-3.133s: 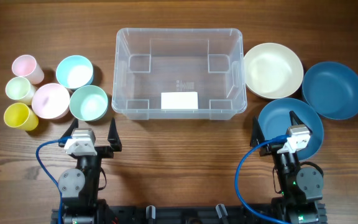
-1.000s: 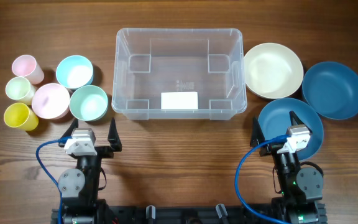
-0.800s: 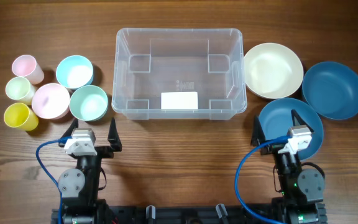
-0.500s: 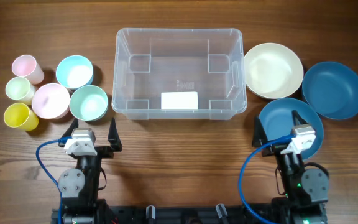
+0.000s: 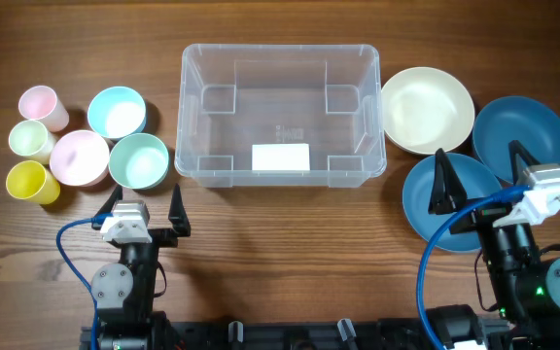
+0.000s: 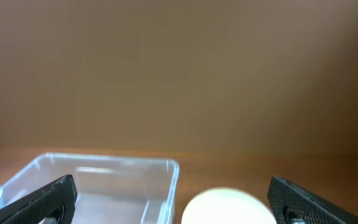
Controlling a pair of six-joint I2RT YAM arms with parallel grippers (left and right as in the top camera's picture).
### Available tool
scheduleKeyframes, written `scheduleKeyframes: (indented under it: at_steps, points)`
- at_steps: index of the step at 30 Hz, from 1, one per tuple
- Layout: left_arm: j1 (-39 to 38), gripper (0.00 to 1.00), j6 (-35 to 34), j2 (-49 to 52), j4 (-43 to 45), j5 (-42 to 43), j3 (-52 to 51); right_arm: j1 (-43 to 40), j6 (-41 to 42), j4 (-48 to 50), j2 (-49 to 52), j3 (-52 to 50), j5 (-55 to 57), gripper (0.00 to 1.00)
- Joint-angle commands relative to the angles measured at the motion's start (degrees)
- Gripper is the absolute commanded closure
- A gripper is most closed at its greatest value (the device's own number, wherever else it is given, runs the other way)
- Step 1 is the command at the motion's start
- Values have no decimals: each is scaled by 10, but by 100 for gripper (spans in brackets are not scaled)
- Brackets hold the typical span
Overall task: Pack container
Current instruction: 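Move the right gripper to the rim of the front teal bowl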
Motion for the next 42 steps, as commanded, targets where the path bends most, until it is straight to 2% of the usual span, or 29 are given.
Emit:
scheduleKeyframes:
  at_steps: [1, 5, 8, 11, 15, 19, 22, 27, 34, 38, 42]
  points:
    - [-3, 0, 11, -3, 1, 5, -6, -3, -4, -12, 7, 7, 4, 0]
    - [-3, 0, 11, -3, 1, 5, -6, -3, 5, -12, 15, 8, -2, 0]
    - [-3, 0, 11, -3, 1, 5, -6, -3, 87, -56, 43, 17, 79, 0]
    - [-3, 0, 11, -3, 1, 5, -6, -3, 108, -97, 107, 40, 101, 0]
    - [-3, 0, 11, -3, 1, 5, -6, -23, 178, -195, 236, 129, 150, 0]
    - [-3, 0, 11, -3, 1, 5, -6, -68, 181, -258, 334, 205, 136, 1]
    - [-3, 0, 11, -3, 1, 5, -6, -118, 176, -262, 377, 226, 93, 0]
    - [-3, 0, 11, -3, 1, 5, -6, -244, 149, -294, 388, 227, -43, 0]
    - [-3, 0, 11, -3, 1, 5, -6, -414, 136, -390, 386, 224, -40, 0]
    - [-3, 0, 11, -3, 1, 5, -6, -458, 148, -432, 388, 217, -42, 0]
    - [-3, 0, 11, -3, 1, 5, -6, -461, 146, -417, 386, 170, -40, 0]
